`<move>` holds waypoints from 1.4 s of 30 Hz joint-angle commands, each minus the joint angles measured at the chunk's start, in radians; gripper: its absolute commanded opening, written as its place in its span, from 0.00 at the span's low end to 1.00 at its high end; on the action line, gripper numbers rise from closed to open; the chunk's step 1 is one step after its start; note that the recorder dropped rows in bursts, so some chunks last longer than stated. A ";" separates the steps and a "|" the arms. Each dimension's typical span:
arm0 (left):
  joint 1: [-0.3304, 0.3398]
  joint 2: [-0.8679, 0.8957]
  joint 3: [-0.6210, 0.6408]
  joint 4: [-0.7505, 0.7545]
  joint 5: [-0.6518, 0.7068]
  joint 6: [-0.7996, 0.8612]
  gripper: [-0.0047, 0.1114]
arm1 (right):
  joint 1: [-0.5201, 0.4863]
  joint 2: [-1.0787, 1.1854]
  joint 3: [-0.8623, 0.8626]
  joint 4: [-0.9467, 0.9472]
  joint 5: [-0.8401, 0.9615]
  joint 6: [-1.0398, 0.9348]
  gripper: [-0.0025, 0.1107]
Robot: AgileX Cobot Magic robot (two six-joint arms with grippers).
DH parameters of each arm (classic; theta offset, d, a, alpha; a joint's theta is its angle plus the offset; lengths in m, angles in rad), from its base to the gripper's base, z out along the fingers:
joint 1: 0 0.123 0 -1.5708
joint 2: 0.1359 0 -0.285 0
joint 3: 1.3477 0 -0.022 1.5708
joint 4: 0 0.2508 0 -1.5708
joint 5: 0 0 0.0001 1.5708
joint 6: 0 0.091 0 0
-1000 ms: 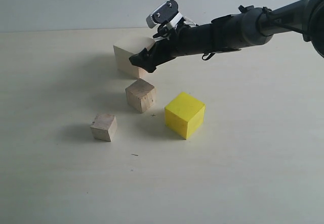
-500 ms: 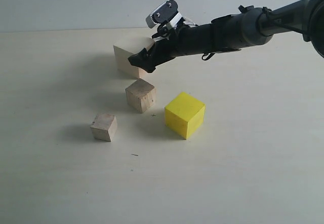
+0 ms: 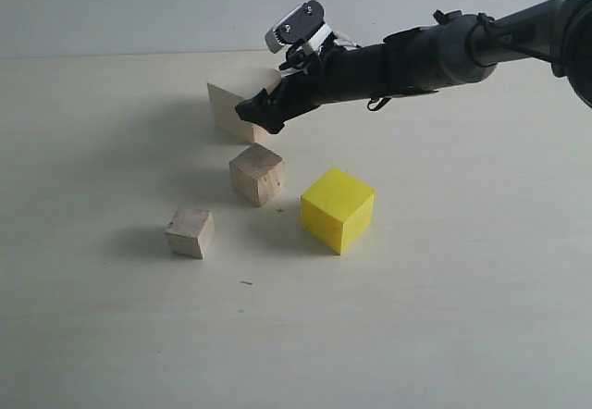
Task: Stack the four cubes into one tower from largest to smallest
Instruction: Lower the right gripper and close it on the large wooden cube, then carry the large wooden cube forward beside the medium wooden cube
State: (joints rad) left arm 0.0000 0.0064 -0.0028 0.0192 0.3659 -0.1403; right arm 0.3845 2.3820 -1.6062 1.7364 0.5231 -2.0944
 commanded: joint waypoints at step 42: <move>0.001 -0.006 0.003 0.004 -0.007 0.006 0.04 | -0.022 -0.120 0.051 -0.126 -0.349 0.201 0.02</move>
State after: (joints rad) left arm 0.0000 0.0064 -0.0028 0.0192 0.3659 -0.1403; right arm 0.3777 2.3001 -1.5924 1.6387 0.1512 -1.9251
